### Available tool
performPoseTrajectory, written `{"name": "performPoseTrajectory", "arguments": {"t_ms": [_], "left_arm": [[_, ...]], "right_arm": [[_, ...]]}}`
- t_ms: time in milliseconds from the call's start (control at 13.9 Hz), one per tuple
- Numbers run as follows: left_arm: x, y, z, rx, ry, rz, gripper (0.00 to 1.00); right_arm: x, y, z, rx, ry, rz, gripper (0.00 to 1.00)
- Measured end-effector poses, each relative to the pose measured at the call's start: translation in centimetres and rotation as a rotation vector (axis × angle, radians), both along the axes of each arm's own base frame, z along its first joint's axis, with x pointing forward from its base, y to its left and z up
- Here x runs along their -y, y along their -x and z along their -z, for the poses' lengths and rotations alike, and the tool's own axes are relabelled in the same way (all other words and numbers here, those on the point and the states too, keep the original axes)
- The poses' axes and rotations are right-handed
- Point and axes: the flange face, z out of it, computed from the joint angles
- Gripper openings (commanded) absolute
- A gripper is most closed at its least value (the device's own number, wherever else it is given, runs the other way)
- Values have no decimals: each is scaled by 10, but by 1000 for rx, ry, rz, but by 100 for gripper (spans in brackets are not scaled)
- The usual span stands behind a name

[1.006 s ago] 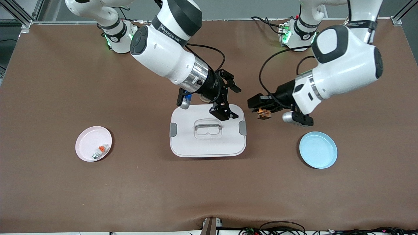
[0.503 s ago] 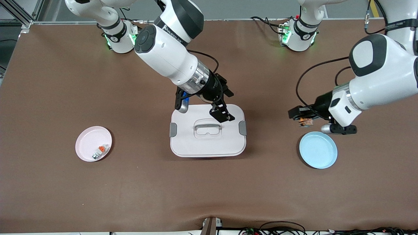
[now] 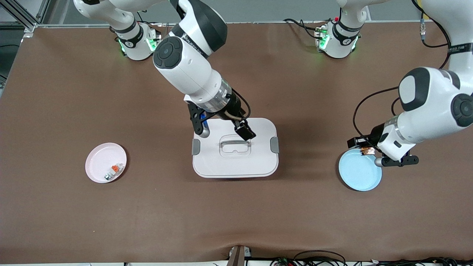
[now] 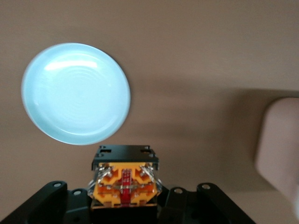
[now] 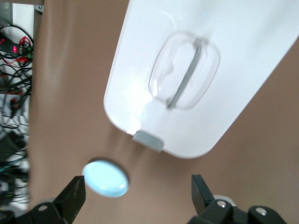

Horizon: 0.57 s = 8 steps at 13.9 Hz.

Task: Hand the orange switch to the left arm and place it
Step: 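Lower the switch onto the blue plate and open the left gripper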

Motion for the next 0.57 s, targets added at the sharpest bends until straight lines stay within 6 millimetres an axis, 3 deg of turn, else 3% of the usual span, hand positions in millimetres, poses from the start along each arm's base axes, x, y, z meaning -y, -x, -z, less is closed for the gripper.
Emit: {"name": "performPoseTrajectory", "arguments": {"t_ms": [216, 431, 575], "left_arm": [[-35, -16, 45, 28, -63, -5, 0], [-50, -25, 90, 41, -62, -13, 0], [-58, -29, 115, 54, -75, -10, 21]], "right_arm": [[30, -11, 13, 35, 104, -272, 100], [78, -33, 21, 9, 146, -401, 100], [104, -42, 20, -1, 173, -461, 100]]}}
